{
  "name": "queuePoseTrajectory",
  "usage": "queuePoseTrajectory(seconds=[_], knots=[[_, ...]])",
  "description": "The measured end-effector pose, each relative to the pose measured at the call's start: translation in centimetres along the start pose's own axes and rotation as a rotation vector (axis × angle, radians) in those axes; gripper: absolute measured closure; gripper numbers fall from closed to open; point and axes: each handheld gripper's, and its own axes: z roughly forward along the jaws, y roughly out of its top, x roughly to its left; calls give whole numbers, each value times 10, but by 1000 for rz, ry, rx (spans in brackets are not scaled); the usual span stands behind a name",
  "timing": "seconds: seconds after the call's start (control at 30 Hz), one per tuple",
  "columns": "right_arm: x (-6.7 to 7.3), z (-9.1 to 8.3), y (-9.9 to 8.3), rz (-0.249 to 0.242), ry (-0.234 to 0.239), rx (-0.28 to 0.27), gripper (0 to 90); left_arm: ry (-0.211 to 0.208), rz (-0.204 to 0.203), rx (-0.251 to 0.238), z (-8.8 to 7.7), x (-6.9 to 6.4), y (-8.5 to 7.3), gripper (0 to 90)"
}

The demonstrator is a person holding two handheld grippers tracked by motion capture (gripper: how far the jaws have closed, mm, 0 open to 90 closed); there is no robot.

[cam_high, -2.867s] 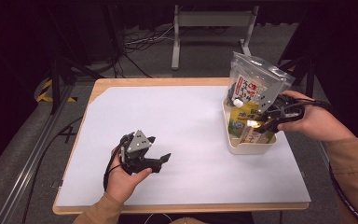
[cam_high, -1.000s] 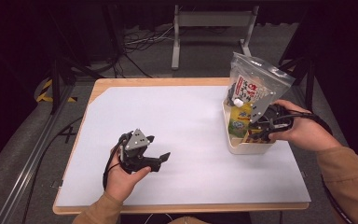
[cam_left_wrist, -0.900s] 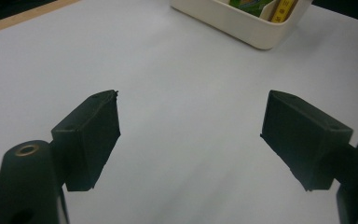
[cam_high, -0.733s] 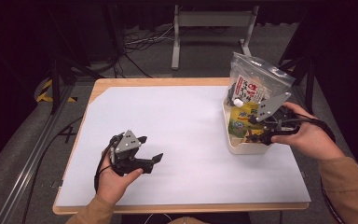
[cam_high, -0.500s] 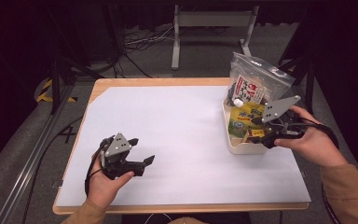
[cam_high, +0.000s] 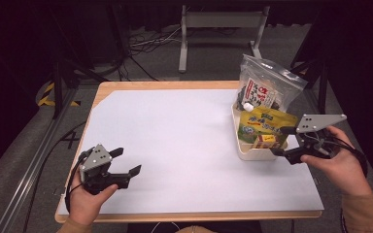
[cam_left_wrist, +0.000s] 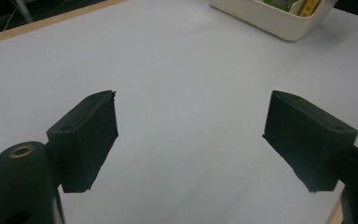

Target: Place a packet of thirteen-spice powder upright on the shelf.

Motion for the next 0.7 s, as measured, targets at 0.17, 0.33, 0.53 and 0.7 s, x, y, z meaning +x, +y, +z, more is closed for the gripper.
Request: queuePoseTrajectory(seconds=[0.17,0.33,0.53,0.7], knots=[[1,-2,-20,56,-27,-37,228,20,-21,-27,-14,6,-7,172],[2,-4,-39,104,-47,-71,223,33,-44,-43,-21,12,-14,172],[2,-1,-56,144,-48,-98,216,46,-53,-57,-24,17,-18,172],[3,10,-69,169,-39,-91,212,45,-70,-56,-24,20,-21,170]])
